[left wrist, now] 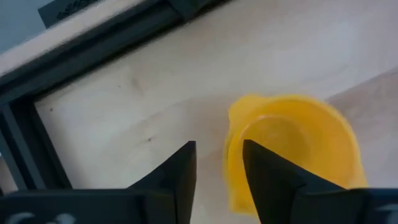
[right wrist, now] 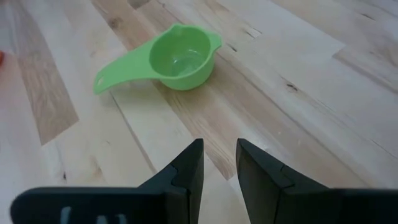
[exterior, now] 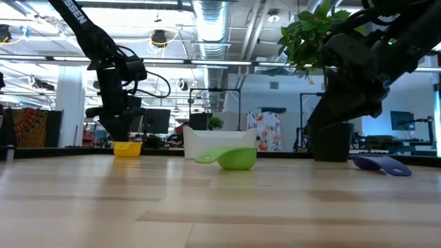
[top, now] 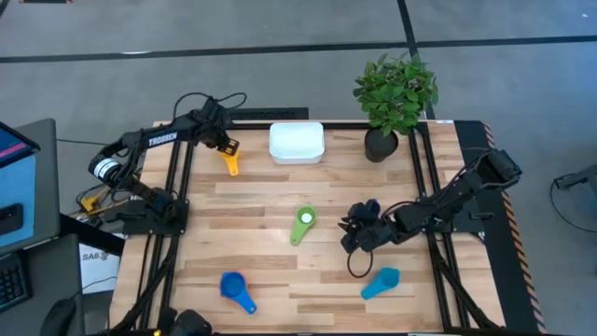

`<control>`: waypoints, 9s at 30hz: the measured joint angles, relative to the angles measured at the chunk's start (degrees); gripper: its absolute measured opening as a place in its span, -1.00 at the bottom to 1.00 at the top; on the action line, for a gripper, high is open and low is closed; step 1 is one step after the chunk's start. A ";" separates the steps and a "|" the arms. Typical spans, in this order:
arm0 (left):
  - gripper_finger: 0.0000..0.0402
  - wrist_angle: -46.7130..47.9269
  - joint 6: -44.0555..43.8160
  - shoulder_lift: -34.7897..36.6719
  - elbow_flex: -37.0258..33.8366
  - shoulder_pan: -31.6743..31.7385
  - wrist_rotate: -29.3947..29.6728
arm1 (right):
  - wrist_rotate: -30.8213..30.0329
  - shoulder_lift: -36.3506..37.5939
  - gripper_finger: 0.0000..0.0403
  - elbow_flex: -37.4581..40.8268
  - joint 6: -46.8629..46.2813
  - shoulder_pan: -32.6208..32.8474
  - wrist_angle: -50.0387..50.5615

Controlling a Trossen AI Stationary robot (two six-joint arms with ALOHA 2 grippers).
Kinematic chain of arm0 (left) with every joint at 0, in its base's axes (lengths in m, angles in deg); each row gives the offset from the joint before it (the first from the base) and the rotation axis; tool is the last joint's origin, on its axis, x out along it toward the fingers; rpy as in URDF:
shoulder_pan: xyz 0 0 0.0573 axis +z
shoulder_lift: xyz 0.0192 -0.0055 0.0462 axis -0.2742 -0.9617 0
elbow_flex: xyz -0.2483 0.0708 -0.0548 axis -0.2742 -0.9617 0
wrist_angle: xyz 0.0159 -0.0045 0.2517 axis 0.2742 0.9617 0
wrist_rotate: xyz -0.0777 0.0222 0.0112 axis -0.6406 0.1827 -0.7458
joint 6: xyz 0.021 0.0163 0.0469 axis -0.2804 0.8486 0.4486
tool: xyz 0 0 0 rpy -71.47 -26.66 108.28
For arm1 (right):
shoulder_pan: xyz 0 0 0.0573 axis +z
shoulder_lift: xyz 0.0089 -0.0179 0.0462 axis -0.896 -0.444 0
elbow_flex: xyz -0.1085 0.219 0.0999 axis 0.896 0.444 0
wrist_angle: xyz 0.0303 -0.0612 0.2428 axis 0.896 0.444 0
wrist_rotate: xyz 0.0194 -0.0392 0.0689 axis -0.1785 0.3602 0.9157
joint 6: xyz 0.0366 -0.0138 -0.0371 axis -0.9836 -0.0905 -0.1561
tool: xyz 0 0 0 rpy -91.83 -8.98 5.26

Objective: Nest measuring cups in basket
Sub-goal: Stack the yellow measuring cup into the dark blue measuring cup, then stack the green measuring cup into the yellow measuring cup

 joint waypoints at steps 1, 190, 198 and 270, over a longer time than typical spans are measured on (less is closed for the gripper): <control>-0.43 -0.03 0.01 0.00 -0.22 0.00 -0.01 | 0.02 0.00 -0.41 0.00 0.00 0.04 0.00; -0.87 13.36 -71.45 -20.28 29.79 -112.52 4.43 | 4.85 0.02 -0.41 0.00 8.98 0.07 -0.57; -0.99 9.50 -66.67 -25.44 29.79 -109.04 1.72 | 4.90 0.02 -0.41 0.01 8.98 0.07 -0.52; -0.07 5.72 -0.03 -31.43 39.43 -57.26 4.40 | -2.09 5.46 -0.41 0.00 -38.69 26.63 19.40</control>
